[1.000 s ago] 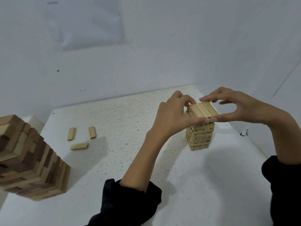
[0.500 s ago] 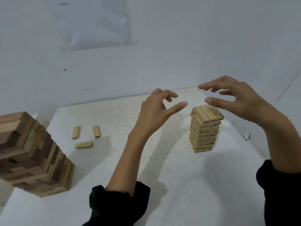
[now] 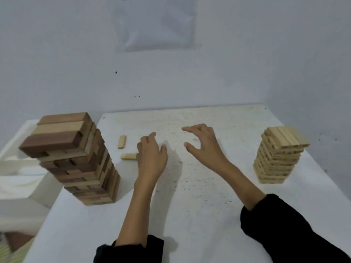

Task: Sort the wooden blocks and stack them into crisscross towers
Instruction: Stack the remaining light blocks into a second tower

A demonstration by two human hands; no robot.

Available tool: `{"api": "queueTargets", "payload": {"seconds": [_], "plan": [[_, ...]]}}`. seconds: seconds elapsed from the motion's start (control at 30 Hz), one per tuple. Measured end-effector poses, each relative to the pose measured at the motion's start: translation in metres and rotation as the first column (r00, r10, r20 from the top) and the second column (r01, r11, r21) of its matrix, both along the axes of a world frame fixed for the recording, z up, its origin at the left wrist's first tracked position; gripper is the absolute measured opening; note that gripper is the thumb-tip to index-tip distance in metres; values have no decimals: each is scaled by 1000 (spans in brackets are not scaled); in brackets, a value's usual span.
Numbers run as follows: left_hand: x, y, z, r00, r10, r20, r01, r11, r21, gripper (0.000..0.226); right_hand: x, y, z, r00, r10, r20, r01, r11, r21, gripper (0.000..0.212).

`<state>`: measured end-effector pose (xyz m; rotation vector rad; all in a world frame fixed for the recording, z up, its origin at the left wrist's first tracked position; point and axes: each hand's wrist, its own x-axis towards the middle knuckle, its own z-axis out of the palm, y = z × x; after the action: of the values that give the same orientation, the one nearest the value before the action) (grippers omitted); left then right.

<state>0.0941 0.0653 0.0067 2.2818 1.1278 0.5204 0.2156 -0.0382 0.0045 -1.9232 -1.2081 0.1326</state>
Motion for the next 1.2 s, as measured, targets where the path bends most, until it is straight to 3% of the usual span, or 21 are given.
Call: {"api": "queueTargets", "payload": {"seconds": [0.17, 0.23, 0.47, 0.73, 0.87, 1.03, 1.1, 1.2], "plan": [[-14, 16, -20, 962, 176, -210, -163, 984, 78, 50, -3, 35, -46, 997, 30, 68, -21, 990, -138, 44], [-16, 22, -24, 953, 223, -207, -210, 974, 80, 51, -6, 45, -51, 985, 51, 164, -17, 980, -198, 45], [-17, 24, -30, 938, 297, -177, -286, 954, 86, 59, -21, 87, -49, 929, 231, 290, -163, 957, -240, 38], [-17, 23, -31, 935, 323, -146, -317, 946, 64, 56, -26, 146, -48, 935, 222, 276, -177, 968, -179, 31], [-19, 19, -32, 946, 261, -190, -260, 965, 31, 55, -27, 164, -45, 832, 380, 403, -285, 918, -277, 71], [-20, 21, -30, 940, 193, -280, -206, 978, -16, 62, -22, 180, -40, 639, 547, 541, -339, 831, -440, 73], [-21, 21, -30, 941, 167, -295, -186, 982, -38, 66, -18, 180, -43, 659, 545, 518, -363, 834, -416, 67], [-24, 20, -31, 951, 157, -267, -172, 985, -33, 66, -10, 174, -52, 801, 400, 445, -320, 915, -246, 54]]}}
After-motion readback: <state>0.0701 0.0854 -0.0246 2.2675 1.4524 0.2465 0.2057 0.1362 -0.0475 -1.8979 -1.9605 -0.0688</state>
